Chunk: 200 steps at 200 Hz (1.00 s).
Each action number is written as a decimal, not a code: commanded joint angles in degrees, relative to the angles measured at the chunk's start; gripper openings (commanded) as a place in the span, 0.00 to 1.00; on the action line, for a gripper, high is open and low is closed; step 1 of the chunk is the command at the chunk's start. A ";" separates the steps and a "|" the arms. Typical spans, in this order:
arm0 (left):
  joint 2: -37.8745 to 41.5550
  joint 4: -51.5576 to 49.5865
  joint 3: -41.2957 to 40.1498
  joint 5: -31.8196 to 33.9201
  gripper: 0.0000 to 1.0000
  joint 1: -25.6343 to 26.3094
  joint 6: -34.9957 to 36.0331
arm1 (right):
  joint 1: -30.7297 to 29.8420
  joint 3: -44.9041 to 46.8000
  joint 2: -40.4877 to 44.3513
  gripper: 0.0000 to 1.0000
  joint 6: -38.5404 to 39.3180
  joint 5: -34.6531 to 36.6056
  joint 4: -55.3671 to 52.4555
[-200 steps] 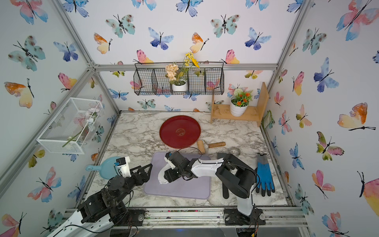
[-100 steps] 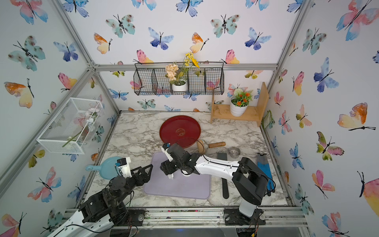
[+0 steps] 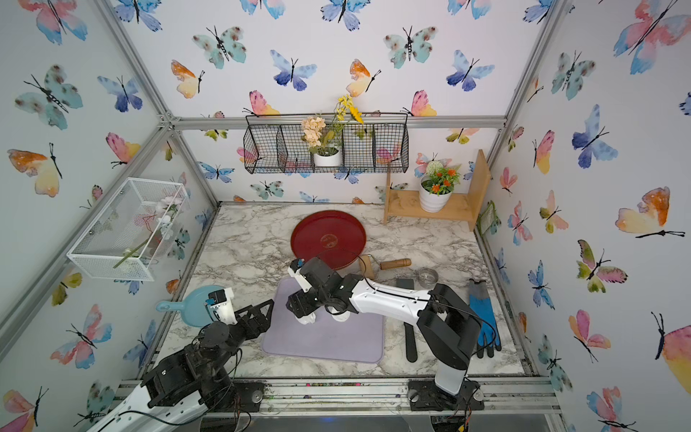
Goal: Roll out the dumpling wrappers from the dough
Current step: Remove the dumpling wrapper from the work surface.
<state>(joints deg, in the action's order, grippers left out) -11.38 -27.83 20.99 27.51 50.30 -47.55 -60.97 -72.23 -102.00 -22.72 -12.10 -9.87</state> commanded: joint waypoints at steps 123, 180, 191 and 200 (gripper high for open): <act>0.58 -0.50 -2.78 -0.50 0.86 -0.29 -2.63 | -0.99 7.74 2.99 0.99 -0.77 0.68 4.87; -3.36 6.43 -6.19 -7.29 0.83 -0.25 -2.94 | -0.05 12.27 5.60 0.97 0.82 -3.81 9.68; -4.69 7.35 -5.94 -8.30 0.82 -0.29 -2.59 | 0.19 12.27 4.77 0.96 1.73 -5.14 9.24; -5.96 7.85 -5.70 -8.97 0.81 -0.27 -2.14 | 0.24 12.41 4.36 0.95 2.63 -7.08 9.66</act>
<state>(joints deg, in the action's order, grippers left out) -14.94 -23.90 14.74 22.72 50.30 -50.46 -61.19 -61.17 -96.77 -22.41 -14.46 -2.00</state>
